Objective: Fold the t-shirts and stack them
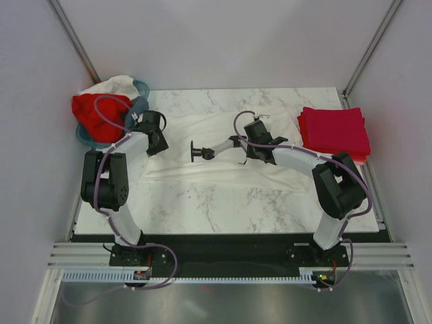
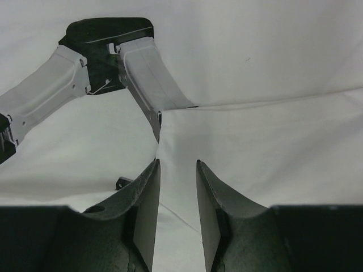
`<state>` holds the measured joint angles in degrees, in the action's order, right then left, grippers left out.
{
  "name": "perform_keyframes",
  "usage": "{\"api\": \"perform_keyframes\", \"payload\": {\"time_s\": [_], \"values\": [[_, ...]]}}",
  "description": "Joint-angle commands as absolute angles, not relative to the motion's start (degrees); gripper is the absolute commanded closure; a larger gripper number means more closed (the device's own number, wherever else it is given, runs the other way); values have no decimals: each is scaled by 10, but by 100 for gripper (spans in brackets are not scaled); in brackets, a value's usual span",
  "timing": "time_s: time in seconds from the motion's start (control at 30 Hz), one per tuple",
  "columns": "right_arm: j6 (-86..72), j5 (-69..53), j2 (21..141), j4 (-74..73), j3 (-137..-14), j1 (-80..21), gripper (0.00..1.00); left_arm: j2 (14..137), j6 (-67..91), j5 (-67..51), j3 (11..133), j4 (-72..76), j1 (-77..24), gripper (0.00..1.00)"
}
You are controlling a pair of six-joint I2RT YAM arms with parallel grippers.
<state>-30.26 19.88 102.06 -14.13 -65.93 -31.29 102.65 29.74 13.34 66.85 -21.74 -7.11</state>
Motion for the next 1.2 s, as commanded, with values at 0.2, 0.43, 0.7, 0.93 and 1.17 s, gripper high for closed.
{"api": "perform_keyframes", "payload": {"time_s": [0.2,0.43,0.7,0.93,1.17], "values": [[-313,192,1006,-127,-649,-313,61,1062,291,144,700,-258,-72,57],[-315,182,1009,-125,-647,-313,61,1049,287,162,694,-278,-73,60],[-316,173,1005,-121,-642,-313,61,1029,289,168,690,-284,-73,65],[-316,174,1001,-120,-639,-313,61,1015,286,188,688,-288,-74,98],[-318,175,1001,-120,-638,-313,61,995,290,224,686,-298,-71,98]]}}
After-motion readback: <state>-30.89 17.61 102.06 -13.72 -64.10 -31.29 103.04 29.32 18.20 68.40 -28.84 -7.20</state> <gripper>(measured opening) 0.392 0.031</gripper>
